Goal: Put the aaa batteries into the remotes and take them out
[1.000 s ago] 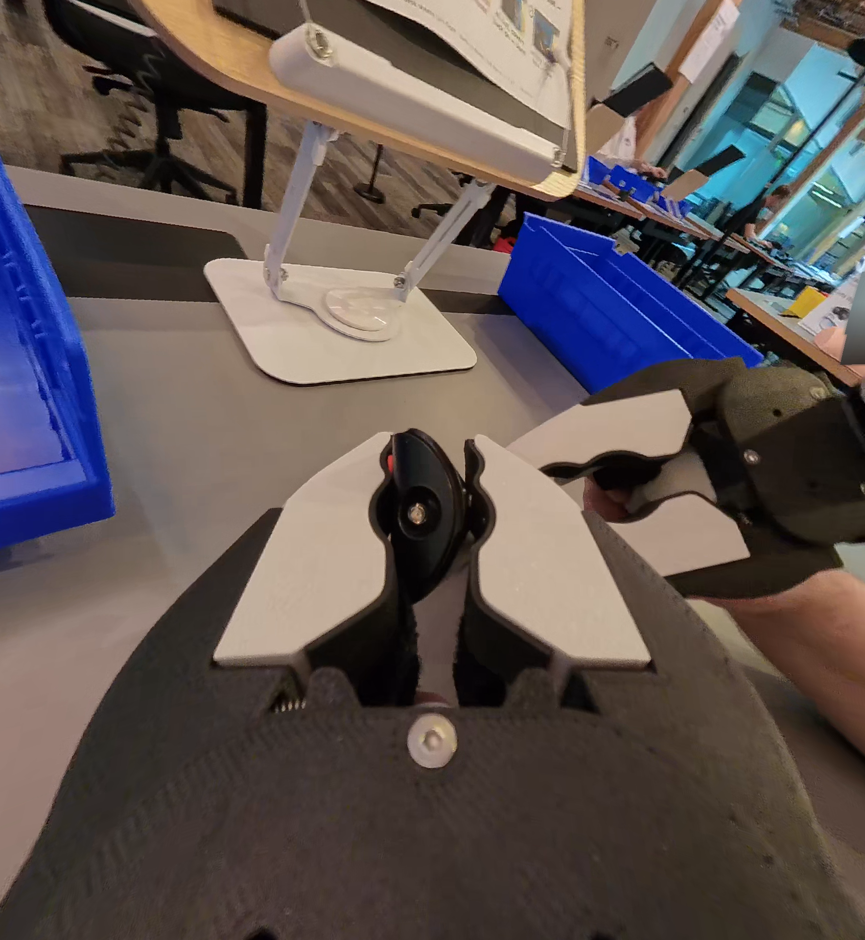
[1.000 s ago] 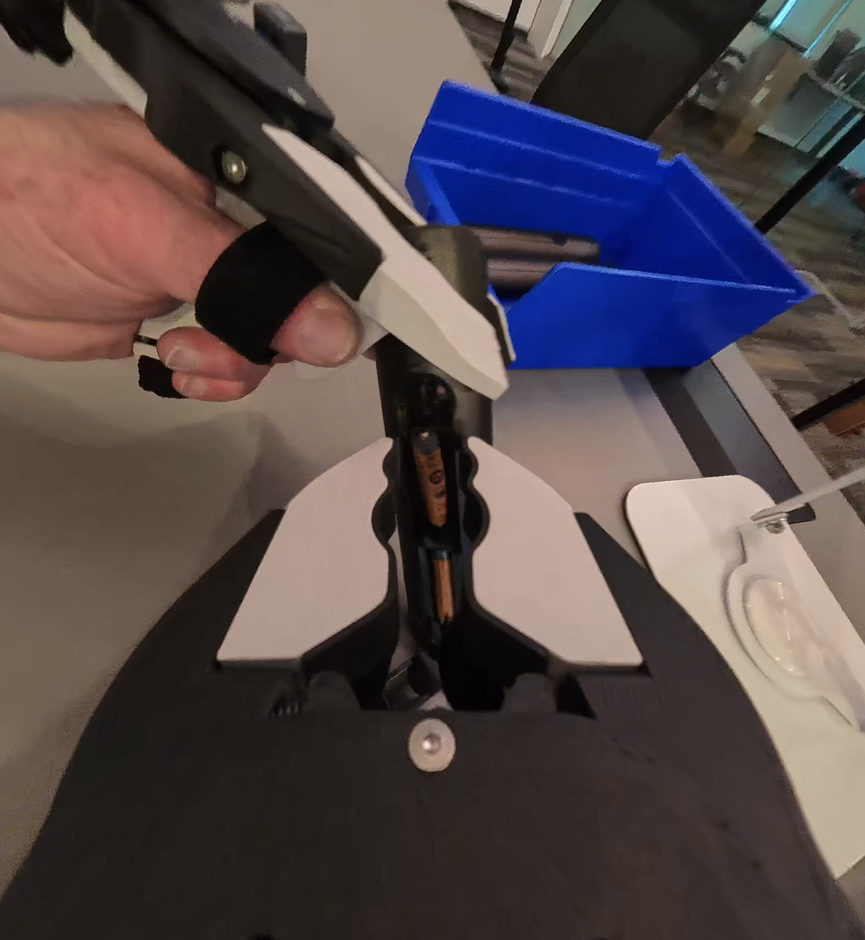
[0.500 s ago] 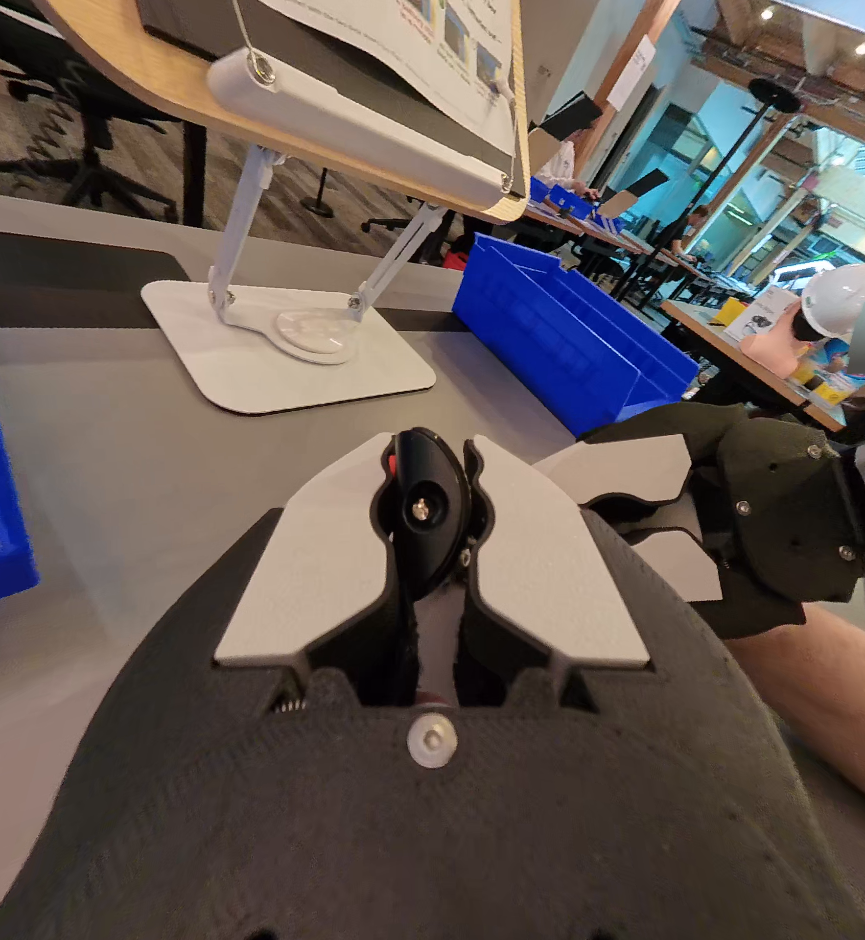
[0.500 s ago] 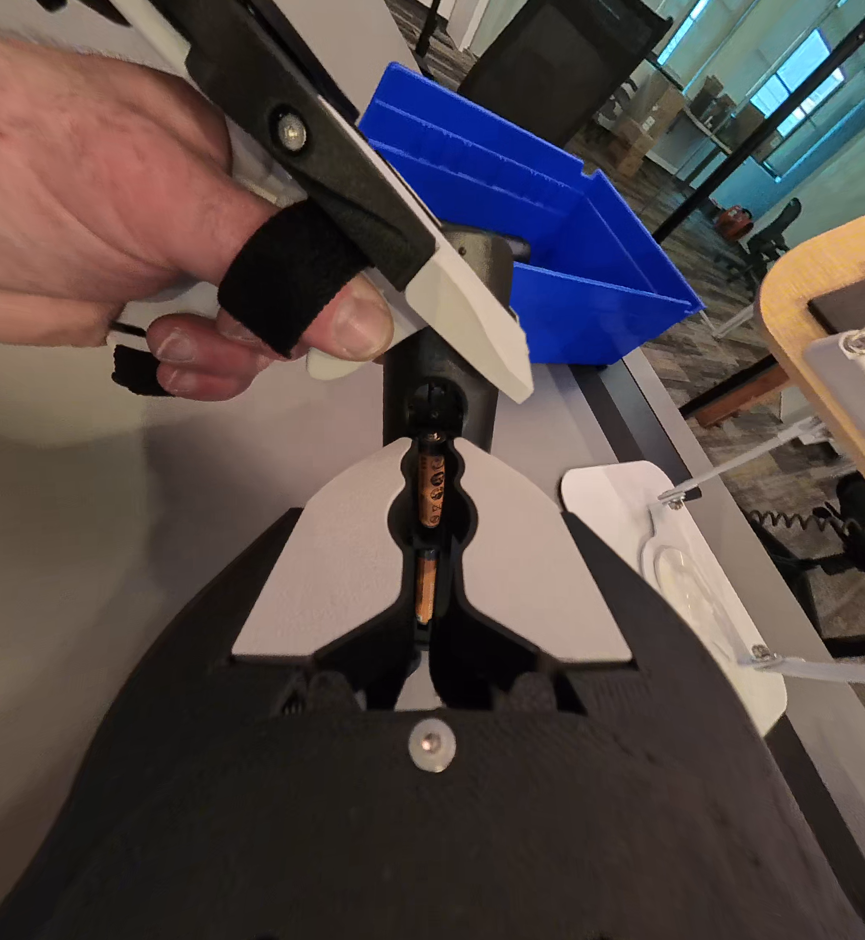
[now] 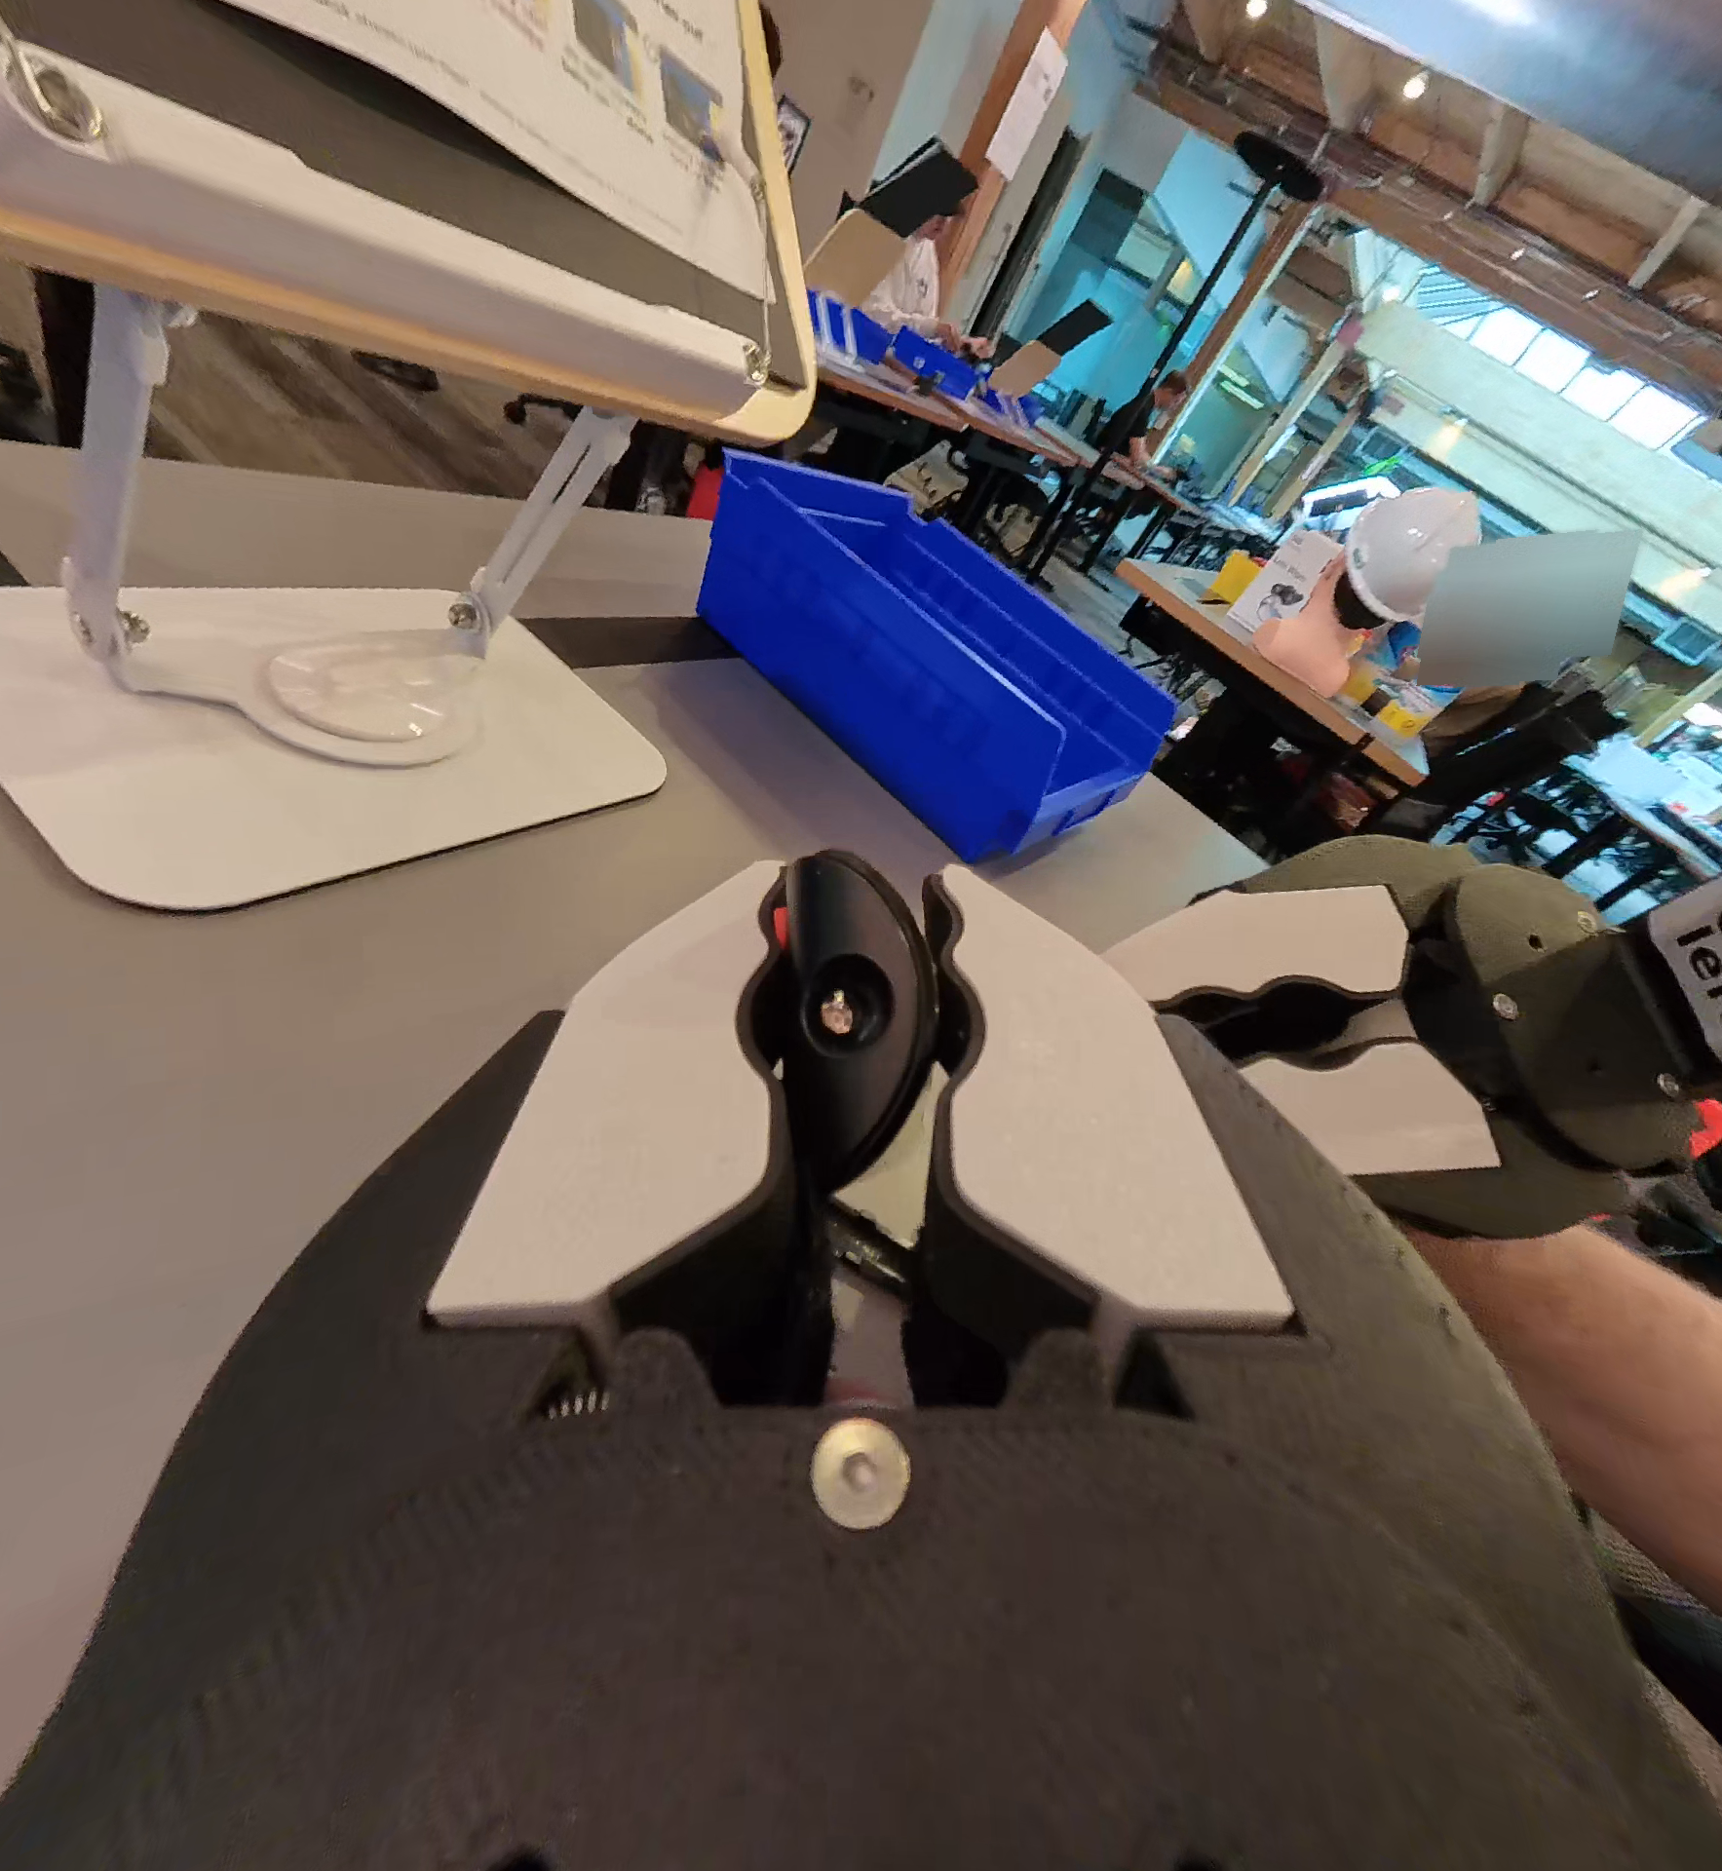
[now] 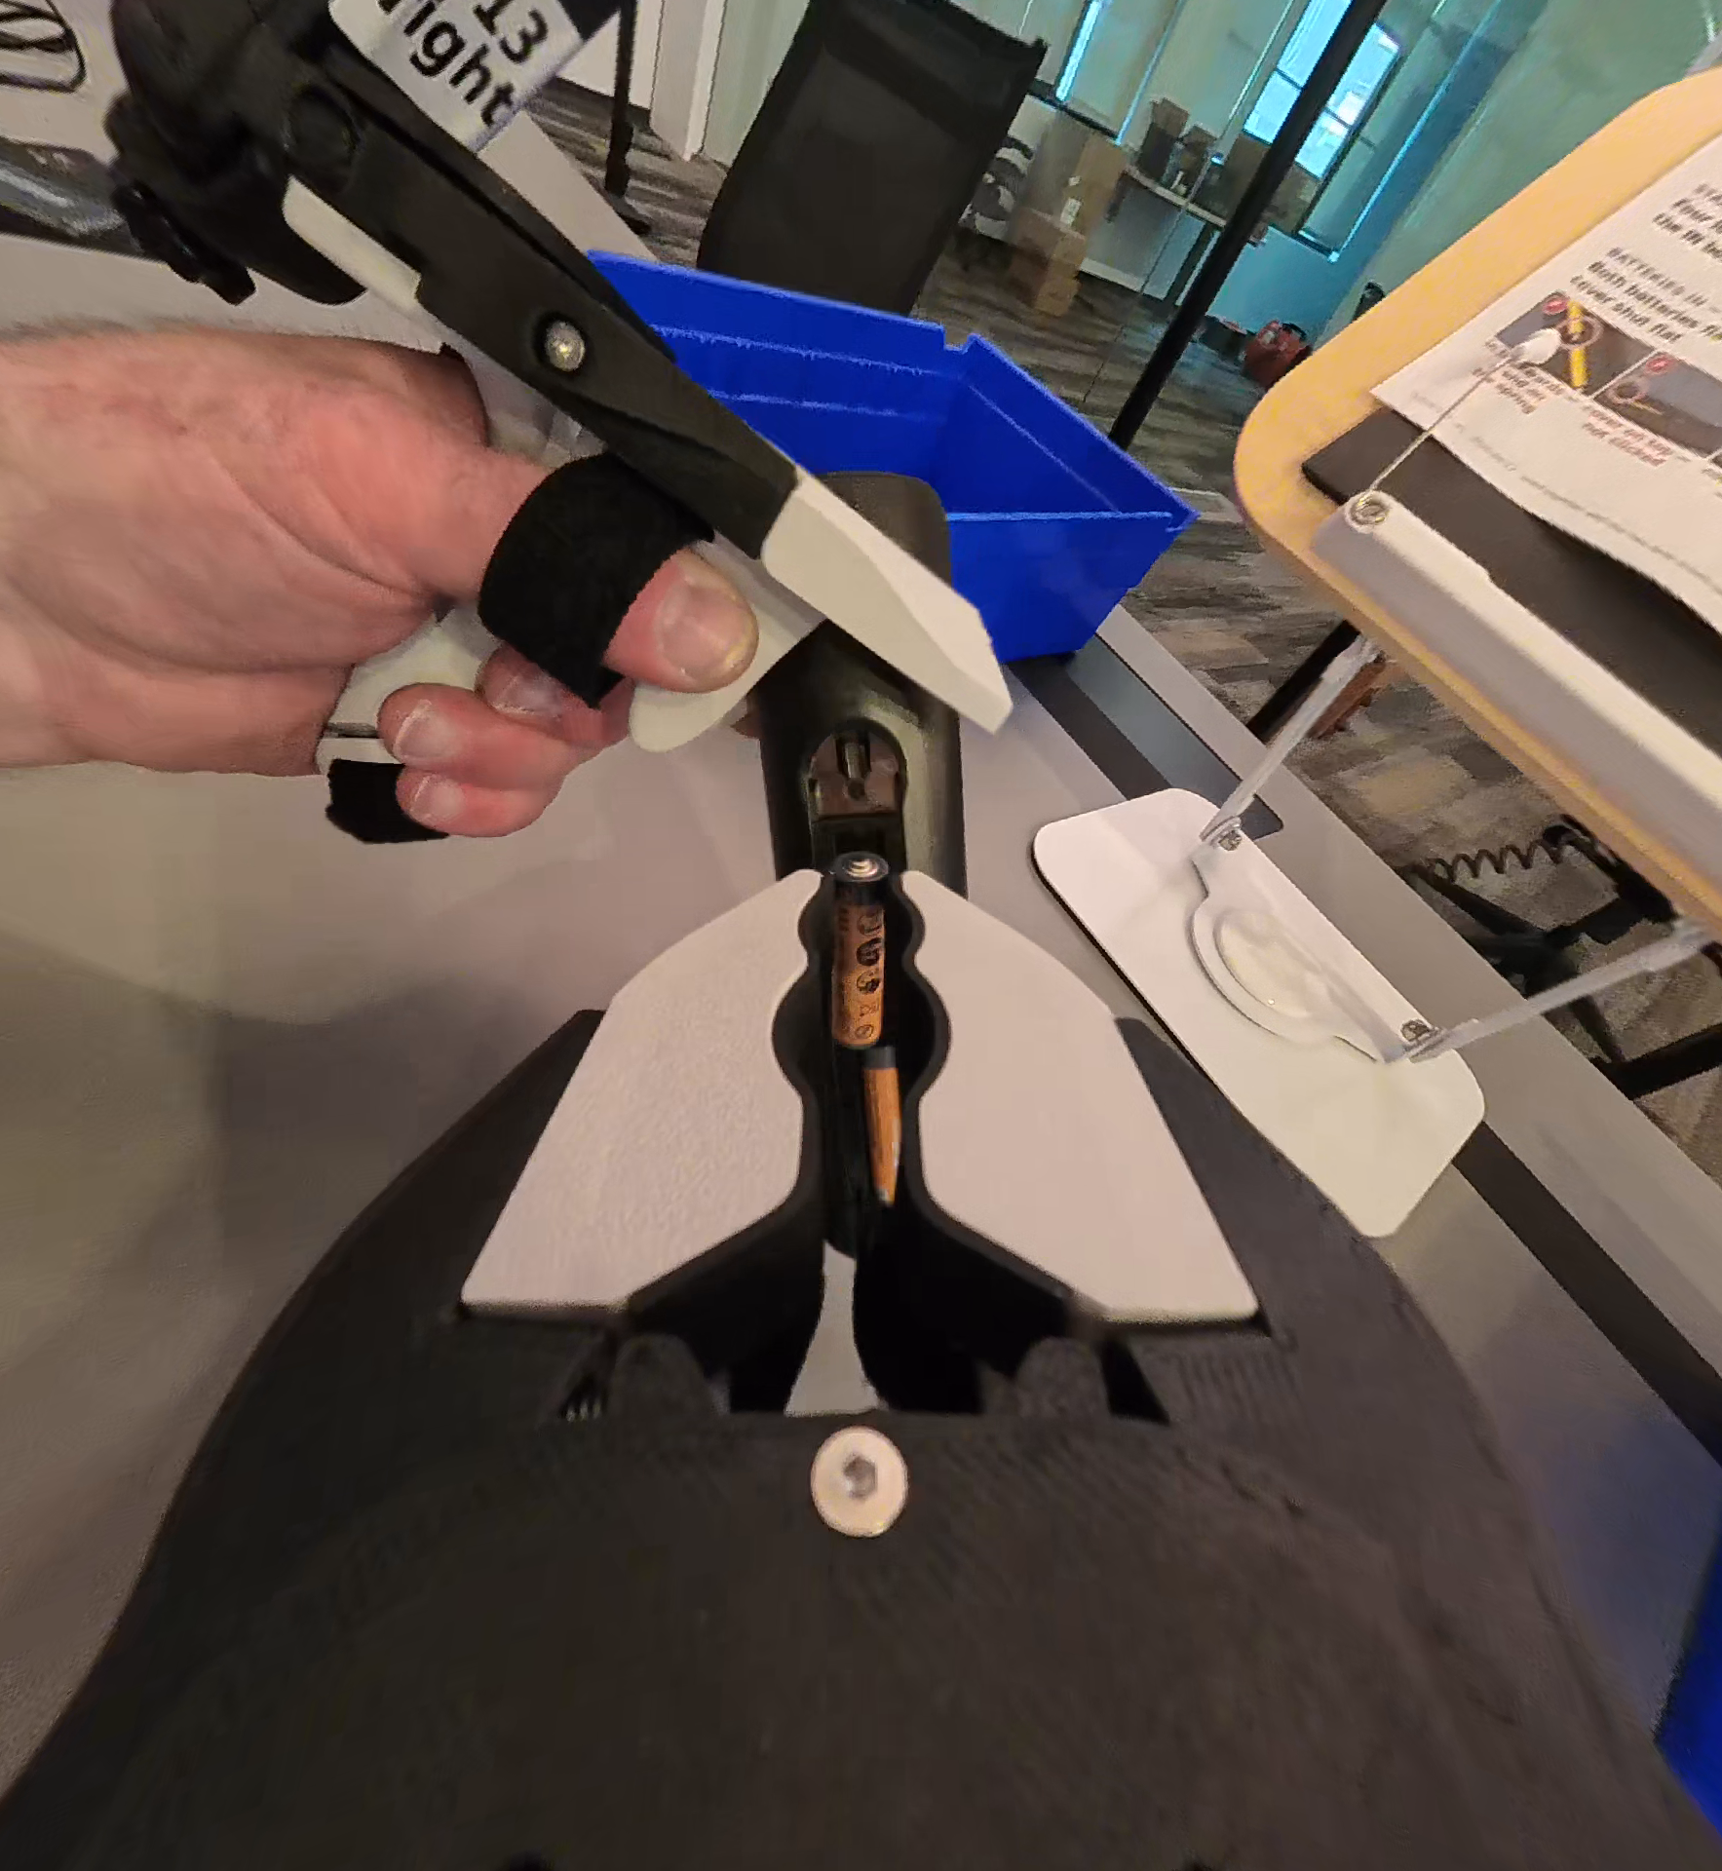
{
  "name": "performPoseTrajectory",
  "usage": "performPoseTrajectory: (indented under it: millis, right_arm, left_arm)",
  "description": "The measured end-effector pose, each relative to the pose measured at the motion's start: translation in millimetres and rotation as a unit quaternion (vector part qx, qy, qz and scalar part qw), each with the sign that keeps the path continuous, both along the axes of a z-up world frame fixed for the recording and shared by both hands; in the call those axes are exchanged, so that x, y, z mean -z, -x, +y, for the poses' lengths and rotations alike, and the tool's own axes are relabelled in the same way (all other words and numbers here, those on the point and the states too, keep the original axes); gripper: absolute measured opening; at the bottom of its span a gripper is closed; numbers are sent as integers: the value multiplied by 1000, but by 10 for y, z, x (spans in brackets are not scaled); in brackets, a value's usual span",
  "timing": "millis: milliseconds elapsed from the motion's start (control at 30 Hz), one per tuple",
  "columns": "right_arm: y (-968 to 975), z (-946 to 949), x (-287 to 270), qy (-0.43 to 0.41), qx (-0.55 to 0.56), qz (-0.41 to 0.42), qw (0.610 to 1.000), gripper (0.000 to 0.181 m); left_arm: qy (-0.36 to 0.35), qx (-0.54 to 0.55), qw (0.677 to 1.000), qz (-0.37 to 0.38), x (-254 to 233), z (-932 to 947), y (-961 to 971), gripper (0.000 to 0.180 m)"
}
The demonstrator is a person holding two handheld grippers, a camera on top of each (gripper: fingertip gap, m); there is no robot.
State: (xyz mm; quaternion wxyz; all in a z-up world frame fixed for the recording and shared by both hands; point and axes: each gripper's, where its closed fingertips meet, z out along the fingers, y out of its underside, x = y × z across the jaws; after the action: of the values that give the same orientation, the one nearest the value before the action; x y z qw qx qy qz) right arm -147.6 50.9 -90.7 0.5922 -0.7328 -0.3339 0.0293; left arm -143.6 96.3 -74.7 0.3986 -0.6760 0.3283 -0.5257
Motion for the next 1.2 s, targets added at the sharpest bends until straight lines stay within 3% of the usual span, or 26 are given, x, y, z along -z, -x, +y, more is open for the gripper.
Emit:
performPoseTrajectory:
  millis: [167, 333, 600, 800, 1067, 1200]
  right_arm:
    - [-41, -221, -197, -3, 19, 53, 998, 8]
    - [-184, -519, -275, -11, 41, 52, 998, 8]
    - [-617, -760, -394, -32, 67, 161, 984, 8]
    - [-1213, -810, -505, -41, 98, 168, 980, 9]
    - [-2572, -461, -651, -8, 193, 15, 981, 9]
    - [-3287, -28, -477, 68, 206, -70, 974, 9]
  left_arm:
    - [-2, 1, 1000, -22, -93, 8, 43, 24]
    - [-12, 10, 1000, -19, -107, 13, 11, 24]
    - [-29, 5, 999, -27, -79, -3, 249, 24]
    - [-59, -18, 998, -24, -91, 132, 489, 24]
    - [-50, -41, 997, -31, 43, 341, 629, 24]
    - [-37, -40, 998, -39, 107, 378, 647, 24]
